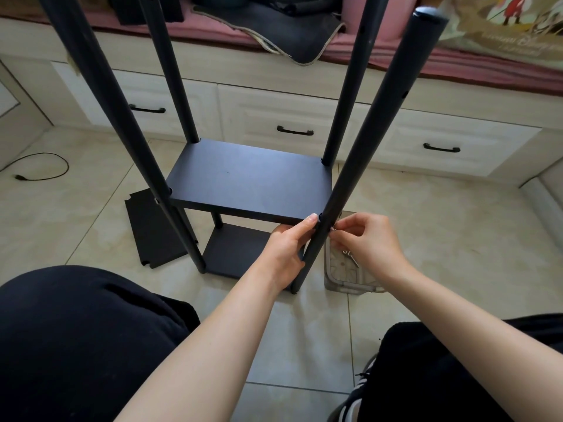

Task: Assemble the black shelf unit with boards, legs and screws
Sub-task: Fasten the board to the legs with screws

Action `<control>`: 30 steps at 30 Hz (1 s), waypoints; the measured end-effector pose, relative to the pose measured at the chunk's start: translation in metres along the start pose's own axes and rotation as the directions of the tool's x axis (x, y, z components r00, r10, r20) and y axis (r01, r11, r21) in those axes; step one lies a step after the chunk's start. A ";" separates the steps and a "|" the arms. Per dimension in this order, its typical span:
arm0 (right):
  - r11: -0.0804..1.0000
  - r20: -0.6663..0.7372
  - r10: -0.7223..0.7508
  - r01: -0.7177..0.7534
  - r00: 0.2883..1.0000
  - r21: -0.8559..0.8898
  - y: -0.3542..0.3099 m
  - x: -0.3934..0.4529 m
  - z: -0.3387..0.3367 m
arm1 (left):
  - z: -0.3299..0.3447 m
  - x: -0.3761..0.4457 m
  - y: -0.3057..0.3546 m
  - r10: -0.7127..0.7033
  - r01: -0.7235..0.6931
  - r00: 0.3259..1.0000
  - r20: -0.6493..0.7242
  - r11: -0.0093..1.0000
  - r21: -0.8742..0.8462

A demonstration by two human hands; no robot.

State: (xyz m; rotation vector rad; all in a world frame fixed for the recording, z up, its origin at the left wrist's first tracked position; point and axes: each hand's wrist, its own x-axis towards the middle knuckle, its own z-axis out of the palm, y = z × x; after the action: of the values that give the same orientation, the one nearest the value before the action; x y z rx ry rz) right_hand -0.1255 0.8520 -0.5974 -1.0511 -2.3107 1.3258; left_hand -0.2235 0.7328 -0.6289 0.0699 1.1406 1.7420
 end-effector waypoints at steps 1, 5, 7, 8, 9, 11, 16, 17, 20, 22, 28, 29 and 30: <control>1.000 -0.001 -0.009 0.009 1.000 0.004 0.000 0.000 0.000 | 0.000 0.000 0.000 0.000 0.000 1.000 -0.003 1.000 -0.001; 0.999 0.009 0.026 -0.026 1.000 0.039 0.000 -0.002 0.000 | 0.000 0.001 -0.001 -0.011 0.011 1.000 -0.020 1.000 0.020; 0.994 0.048 0.094 -0.096 0.994 0.051 0.000 -0.002 -0.002 | 0.000 0.001 -0.001 -0.013 0.013 1.000 -0.019 1.000 0.018; 0.993 0.062 0.107 -0.110 0.992 0.050 -0.001 -0.003 -0.002 | 0.000 0.001 -0.001 -0.013 0.013 1.000 -0.019 1.000 0.018; 0.996 0.057 0.085 -0.087 0.995 0.024 -0.001 -0.003 -0.002 | 0.000 0.001 -0.001 -0.014 0.014 1.000 -0.021 1.000 0.019; 0.995 0.015 -0.026 0.027 1.000 -0.101 -0.002 -0.004 -0.001 | 0.000 0.001 -0.002 -0.014 0.015 1.000 -0.028 1.000 0.022; 0.911 0.000 -0.185 0.171 0.983 -0.376 -0.006 -0.008 -0.001 | -0.001 0.003 -0.003 -0.006 0.007 1.000 -0.030 1.000 0.012; 0.881 0.011 -0.207 0.192 0.978 -0.432 -0.007 -0.008 -0.001 | -0.001 0.003 -0.003 -0.005 0.005 1.000 -0.027 1.000 0.014; 0.811 0.019 -0.269 0.237 0.963 -0.535 -0.008 -0.010 -0.001 | -0.001 0.003 -0.003 -0.005 0.005 0.999 -0.035 1.000 0.018; 0.840 0.009 -0.245 0.218 0.969 -0.496 -0.009 -0.010 0.000 | -0.001 0.002 -0.003 -0.007 0.008 0.999 -0.043 1.000 0.025; 0.883 0.019 -0.169 0.160 0.985 -0.442 -0.010 -0.006 0.002 | 0.001 -0.001 -0.003 -0.001 0.003 0.999 -0.042 0.999 0.036; 0.872 0.015 -0.178 0.164 0.984 -0.462 -0.010 -0.006 0.002 | 0.001 0.000 -0.003 0.000 0.002 0.999 -0.042 0.999 0.036; 0.879 0.012 -0.174 0.161 0.985 -0.448 -0.010 -0.006 0.003 | 0.001 -0.001 -0.002 0.001 0.001 0.999 -0.042 0.999 0.037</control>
State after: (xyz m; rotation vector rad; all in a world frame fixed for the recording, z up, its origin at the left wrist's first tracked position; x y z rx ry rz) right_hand -0.1274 0.8430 -0.5901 -0.9504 -2.6854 0.7188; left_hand -0.2206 0.7332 -0.6295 0.0561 1.2034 1.7295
